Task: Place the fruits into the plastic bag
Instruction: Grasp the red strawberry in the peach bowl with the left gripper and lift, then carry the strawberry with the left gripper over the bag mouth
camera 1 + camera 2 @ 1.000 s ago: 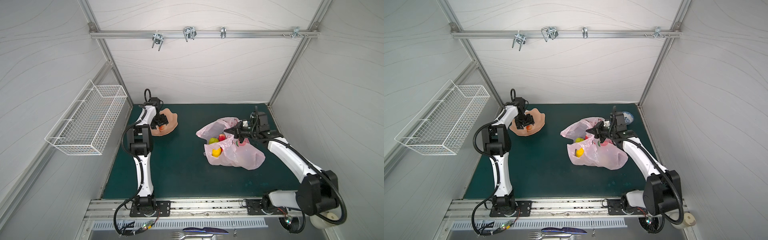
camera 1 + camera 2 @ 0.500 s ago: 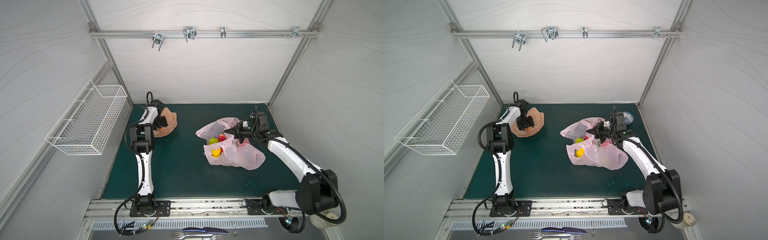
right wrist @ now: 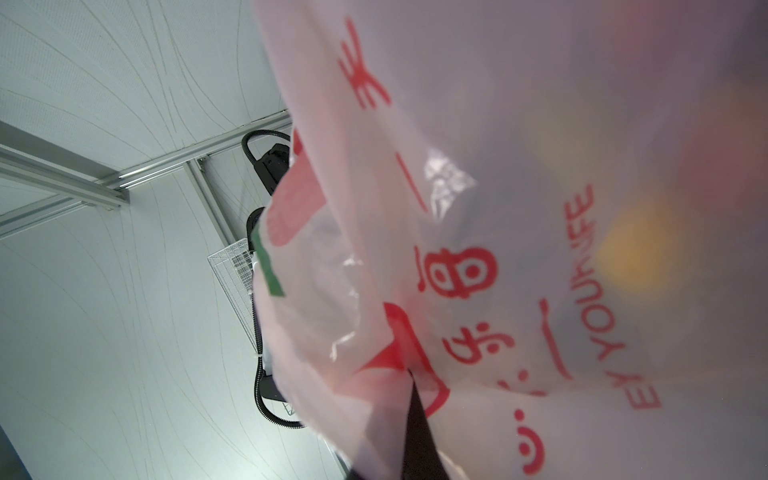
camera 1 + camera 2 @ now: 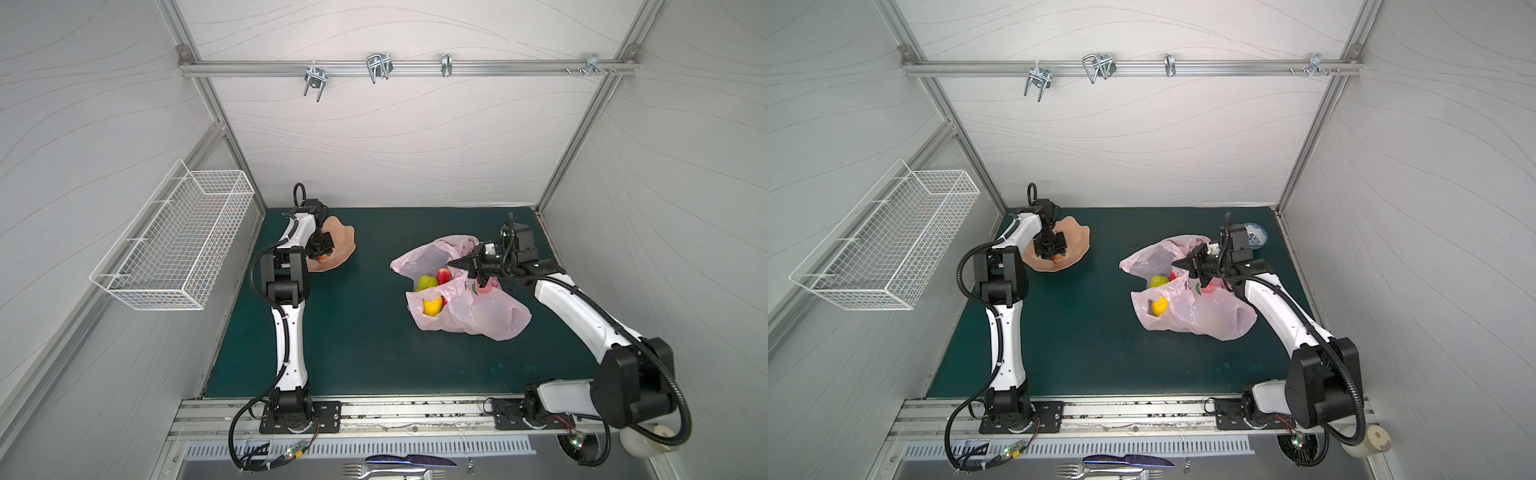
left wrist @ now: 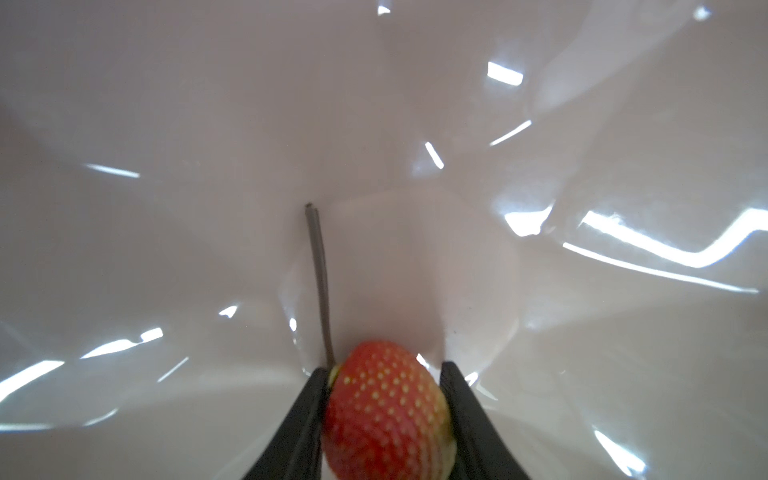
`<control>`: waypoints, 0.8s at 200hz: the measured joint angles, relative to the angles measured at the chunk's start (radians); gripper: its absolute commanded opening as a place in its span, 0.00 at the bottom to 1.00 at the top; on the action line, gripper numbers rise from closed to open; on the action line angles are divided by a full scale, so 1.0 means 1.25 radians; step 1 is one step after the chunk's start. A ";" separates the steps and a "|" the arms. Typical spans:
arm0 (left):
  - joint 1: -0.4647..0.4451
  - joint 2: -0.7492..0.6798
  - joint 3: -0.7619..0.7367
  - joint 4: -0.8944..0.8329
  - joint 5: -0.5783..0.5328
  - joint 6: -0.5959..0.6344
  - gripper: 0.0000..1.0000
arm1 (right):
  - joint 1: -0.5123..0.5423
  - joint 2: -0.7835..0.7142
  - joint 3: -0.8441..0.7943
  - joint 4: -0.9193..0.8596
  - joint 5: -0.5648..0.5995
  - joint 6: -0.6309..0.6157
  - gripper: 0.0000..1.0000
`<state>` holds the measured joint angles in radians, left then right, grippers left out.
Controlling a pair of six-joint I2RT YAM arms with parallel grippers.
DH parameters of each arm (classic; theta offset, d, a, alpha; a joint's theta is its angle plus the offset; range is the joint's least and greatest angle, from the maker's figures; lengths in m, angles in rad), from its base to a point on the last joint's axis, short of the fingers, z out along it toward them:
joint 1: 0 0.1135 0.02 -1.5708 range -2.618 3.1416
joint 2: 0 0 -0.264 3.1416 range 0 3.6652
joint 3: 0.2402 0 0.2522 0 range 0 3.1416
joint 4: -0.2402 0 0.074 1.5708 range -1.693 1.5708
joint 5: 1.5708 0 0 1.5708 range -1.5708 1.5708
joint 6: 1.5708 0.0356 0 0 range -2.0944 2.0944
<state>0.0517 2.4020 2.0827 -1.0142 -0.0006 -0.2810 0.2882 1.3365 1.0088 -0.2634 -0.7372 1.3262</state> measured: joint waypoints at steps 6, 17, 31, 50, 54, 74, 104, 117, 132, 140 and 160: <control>0.000 -0.002 -0.002 0.001 0.000 0.000 0.35 | 0.000 0.000 0.000 0.000 0.000 0.000 0.00; 0.000 -0.011 -0.011 0.001 0.001 0.001 0.33 | 0.000 0.000 0.000 0.000 0.000 0.000 0.00; 0.000 -0.031 -0.027 0.000 0.004 0.001 0.33 | 0.000 0.000 0.000 0.000 0.000 0.000 0.00; 0.000 -0.069 -0.045 -0.001 0.012 0.002 0.32 | 0.000 0.000 0.000 0.000 0.000 0.000 0.00; 0.000 -0.078 -0.048 0.000 0.013 0.002 0.32 | 0.000 0.000 0.000 0.000 0.000 0.000 0.00; 0.000 -0.135 -0.062 0.002 0.032 0.006 0.30 | 0.000 0.000 0.000 0.000 0.000 0.000 0.00; -0.008 -0.240 -0.121 0.015 0.068 0.007 0.29 | 0.000 0.000 0.000 0.000 0.000 0.000 0.00; -0.012 -0.290 -0.170 0.034 0.094 0.007 0.29 | 0.000 0.000 0.000 0.000 0.000 0.000 0.00; -0.023 -0.342 -0.233 0.051 0.124 0.012 0.28 | 0.000 0.000 0.000 0.000 0.000 0.000 0.00; -0.033 -0.368 -0.270 0.059 0.139 0.016 0.27 | 0.000 0.000 0.000 0.000 0.000 0.000 0.00; -0.076 -0.433 -0.365 0.094 0.178 0.032 0.28 | 0.000 0.000 0.000 0.000 0.000 0.000 0.00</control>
<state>-0.0429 1.8606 1.6260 -0.8970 0.2222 -0.2405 0.2878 1.3365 1.0088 -0.2630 -0.7372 1.3266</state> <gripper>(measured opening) 0.393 0.048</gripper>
